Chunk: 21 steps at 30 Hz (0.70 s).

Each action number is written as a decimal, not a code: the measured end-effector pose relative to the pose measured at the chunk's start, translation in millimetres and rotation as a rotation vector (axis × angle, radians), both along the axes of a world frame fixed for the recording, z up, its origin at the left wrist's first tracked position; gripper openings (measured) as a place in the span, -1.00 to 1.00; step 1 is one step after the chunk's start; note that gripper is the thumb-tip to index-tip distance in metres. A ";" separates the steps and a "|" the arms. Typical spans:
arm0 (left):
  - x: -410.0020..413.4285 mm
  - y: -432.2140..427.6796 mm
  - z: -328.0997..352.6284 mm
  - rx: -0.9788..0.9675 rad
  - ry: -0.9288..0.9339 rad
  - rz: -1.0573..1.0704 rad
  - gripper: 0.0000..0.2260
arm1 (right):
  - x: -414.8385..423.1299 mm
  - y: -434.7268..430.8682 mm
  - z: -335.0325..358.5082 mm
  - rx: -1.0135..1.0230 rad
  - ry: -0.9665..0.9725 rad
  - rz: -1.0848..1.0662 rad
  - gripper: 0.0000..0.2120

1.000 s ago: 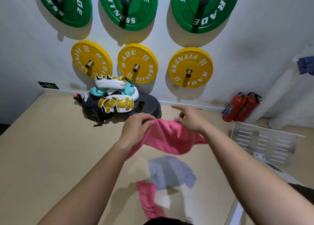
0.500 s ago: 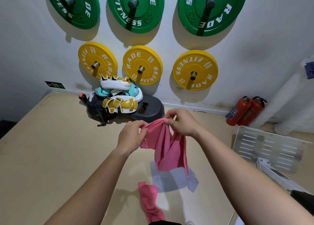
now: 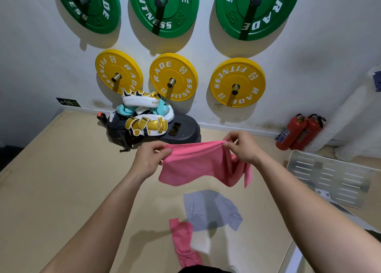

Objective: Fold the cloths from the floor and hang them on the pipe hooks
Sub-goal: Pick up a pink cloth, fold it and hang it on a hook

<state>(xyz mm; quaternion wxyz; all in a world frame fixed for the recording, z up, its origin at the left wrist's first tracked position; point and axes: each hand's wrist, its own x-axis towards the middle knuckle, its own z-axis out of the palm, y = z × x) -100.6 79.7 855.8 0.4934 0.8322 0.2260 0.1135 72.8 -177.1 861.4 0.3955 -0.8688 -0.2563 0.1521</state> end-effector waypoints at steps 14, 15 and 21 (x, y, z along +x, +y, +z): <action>11.9 -54.6 -13.9 -0.107 0.032 0.083 -0.92 | -23.5 10.8 -18.4 0.160 0.067 -0.093 -0.89; 12.1 -58.6 -13.8 -0.139 0.029 0.093 -0.93 | -29.0 15.5 -18.9 0.198 0.111 -0.107 -0.89; 11.7 -70.1 -19.0 -0.273 0.008 0.094 -0.89 | -62.6 38.5 -22.3 0.403 0.267 -0.126 -0.93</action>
